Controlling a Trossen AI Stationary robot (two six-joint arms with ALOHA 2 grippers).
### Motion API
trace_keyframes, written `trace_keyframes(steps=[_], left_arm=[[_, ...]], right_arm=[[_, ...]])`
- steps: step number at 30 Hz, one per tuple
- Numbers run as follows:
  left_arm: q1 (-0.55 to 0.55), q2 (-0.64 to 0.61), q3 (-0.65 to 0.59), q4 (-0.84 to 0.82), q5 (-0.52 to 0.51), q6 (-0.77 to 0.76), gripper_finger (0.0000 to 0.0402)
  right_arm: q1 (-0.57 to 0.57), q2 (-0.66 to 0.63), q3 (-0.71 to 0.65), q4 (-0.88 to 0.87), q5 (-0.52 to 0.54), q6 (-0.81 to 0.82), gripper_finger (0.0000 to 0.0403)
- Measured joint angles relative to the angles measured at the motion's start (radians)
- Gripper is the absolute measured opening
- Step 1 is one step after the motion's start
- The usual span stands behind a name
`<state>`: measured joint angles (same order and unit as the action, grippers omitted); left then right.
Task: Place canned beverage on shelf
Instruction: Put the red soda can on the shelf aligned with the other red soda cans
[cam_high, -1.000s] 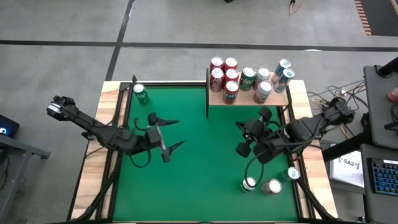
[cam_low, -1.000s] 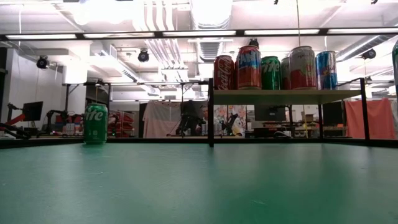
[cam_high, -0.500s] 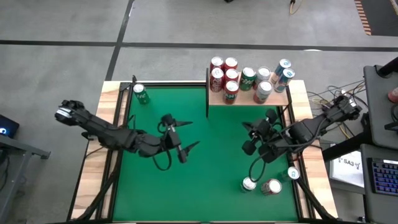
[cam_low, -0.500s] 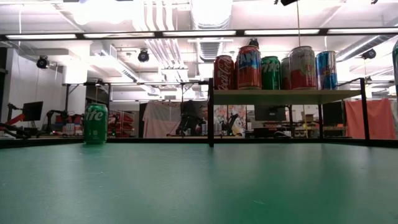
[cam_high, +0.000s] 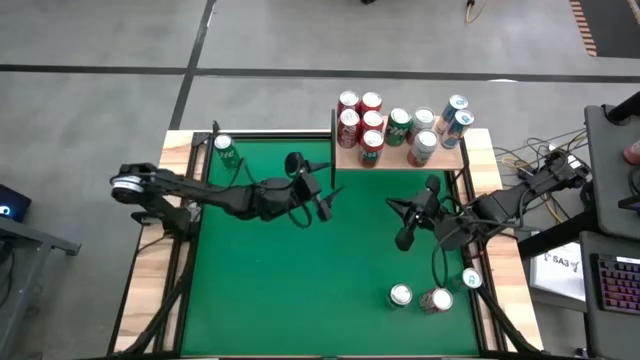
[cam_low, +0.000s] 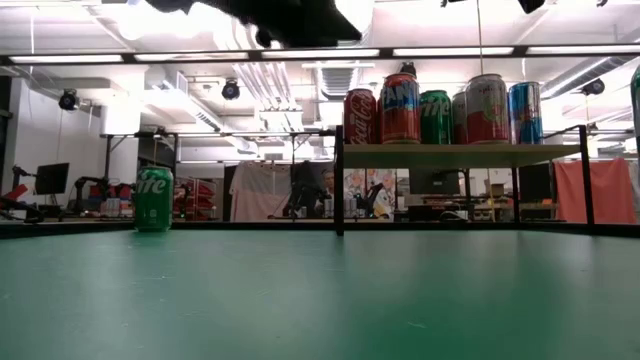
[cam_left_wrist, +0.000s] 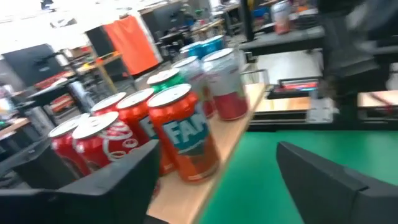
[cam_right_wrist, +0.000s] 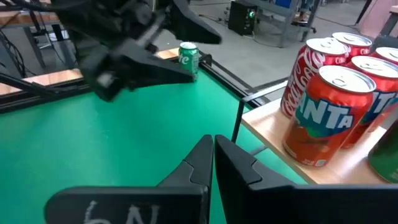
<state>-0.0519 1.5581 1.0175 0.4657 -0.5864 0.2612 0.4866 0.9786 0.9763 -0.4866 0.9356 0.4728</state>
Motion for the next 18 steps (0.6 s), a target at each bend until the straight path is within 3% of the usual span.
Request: trace_keyframes(steps=[4, 11, 18], left_arm=[[0.046, 0.071, 0.002, 0.11, -0.003, 0.018, 0.0214], [0.107, 0.162, 0.002, 0.316, -0.004, 0.035, 0.0022], [0.146, 0.242, 0.062, 0.38, 0.002, 0.006, 0.0013]], right_arm=[[-0.001, -0.032, -0.023, 0.006, 0.007, -0.002, 0.0009], [-0.003, -0.047, -0.032, 0.011, 0.01, -0.012, 0.0009], [-0.003, -0.047, -0.032, 0.014, 0.01, -0.02, 0.0009]])
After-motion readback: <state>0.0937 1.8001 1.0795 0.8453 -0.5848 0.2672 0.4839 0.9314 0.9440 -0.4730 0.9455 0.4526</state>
